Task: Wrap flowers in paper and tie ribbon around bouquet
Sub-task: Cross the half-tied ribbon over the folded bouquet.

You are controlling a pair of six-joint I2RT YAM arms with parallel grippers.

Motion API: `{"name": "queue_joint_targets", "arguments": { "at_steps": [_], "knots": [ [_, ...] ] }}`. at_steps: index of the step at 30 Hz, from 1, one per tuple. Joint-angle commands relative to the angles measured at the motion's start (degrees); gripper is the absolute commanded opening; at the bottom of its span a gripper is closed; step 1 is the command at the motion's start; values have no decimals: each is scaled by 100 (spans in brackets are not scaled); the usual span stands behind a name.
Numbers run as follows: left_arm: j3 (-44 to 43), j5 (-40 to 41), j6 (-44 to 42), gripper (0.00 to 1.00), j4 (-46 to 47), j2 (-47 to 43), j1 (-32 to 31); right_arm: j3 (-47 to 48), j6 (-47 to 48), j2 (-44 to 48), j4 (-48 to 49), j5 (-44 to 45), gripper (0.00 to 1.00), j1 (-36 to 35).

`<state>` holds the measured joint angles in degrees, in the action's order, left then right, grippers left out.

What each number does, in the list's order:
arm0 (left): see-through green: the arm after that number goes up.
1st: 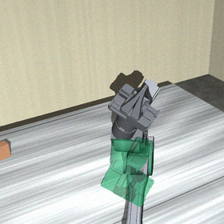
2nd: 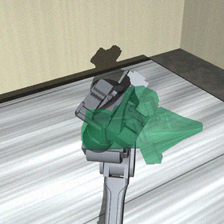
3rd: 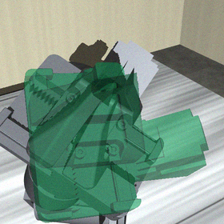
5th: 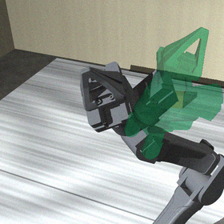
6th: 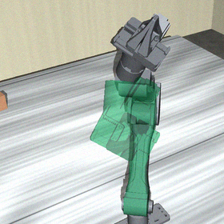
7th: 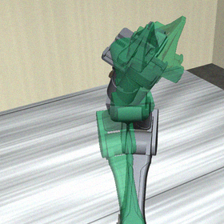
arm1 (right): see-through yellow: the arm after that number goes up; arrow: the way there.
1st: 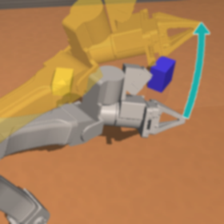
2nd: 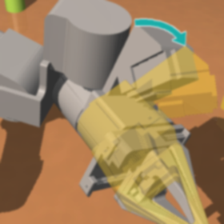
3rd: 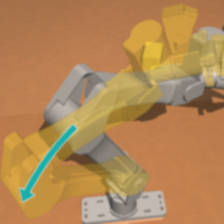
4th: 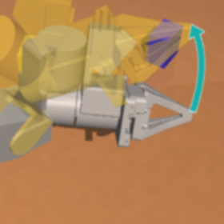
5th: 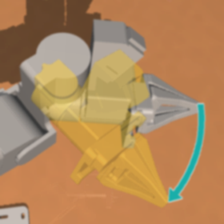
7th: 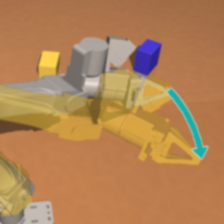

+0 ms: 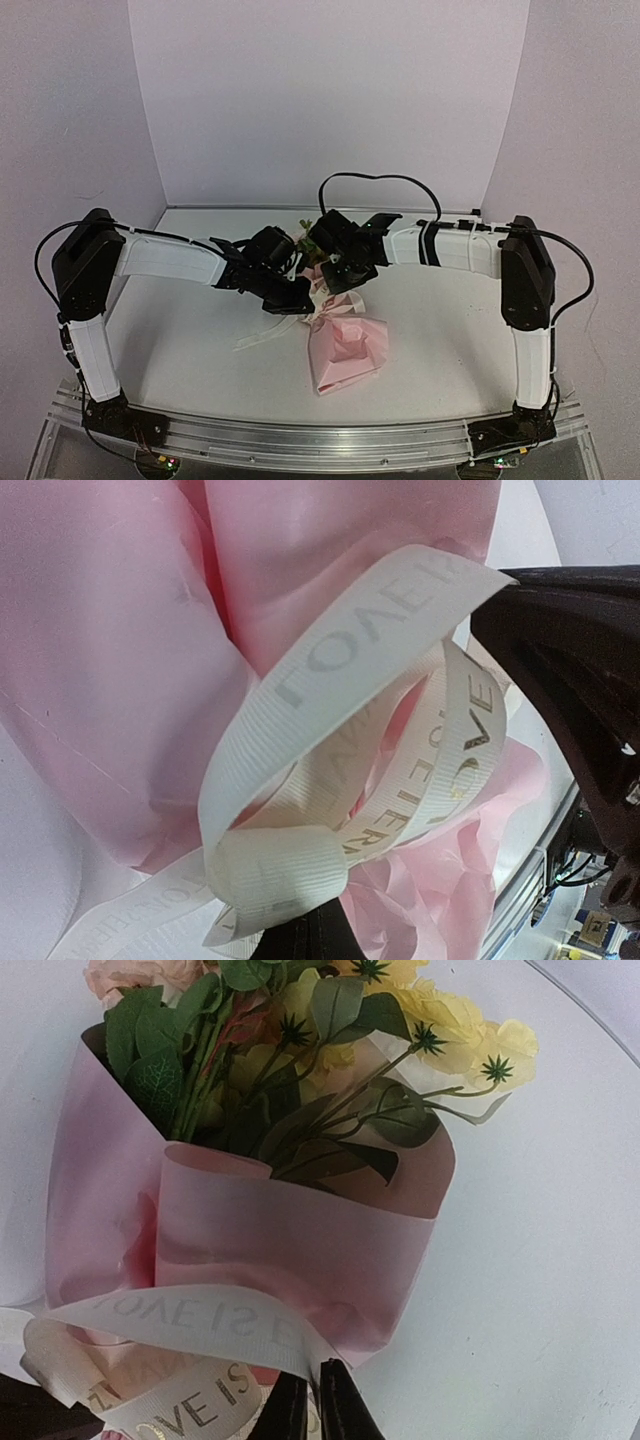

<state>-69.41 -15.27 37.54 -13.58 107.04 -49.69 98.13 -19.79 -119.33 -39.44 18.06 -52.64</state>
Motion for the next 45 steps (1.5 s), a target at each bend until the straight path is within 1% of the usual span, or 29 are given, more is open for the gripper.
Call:
{"name": "queue_joint_targets", "arguments": {
  "at_steps": [1, 5, 10, 19, 27, 38, 40, 45],
  "knots": [
    [-256, 5, -29, 0, 5, -46, 30, -219, -136, 581, 18, 329, 7, 32],
    [-266, -15, -12, 0, 20, -15, 37, -452, -186, 887, 18, 340, 5, 28],
    [-285, -56, 7, 0, 50, 19, 38, -670, -168, 1109, 24, 154, 4, -28],
    [-293, -98, 14, 0, 79, 27, 39, -975, -142, 1136, 86, -509, 3, -196],
    [-258, -131, 24, 0, 113, 27, 39, -1472, -359, 1280, 513, -1122, 3, -194],
    [-228, -166, 27, 0, 131, -22, 40, -1561, -648, 997, 980, -1755, 3, -78],
    [-223, -169, 13, 0, 128, -41, 37, -1541, -802, 895, 1032, -1904, 2, 2],
    [-187, -186, -19, 0, 137, -121, 26, -1533, -1196, 691, 1096, -1964, 2, 156]
  ]
}}
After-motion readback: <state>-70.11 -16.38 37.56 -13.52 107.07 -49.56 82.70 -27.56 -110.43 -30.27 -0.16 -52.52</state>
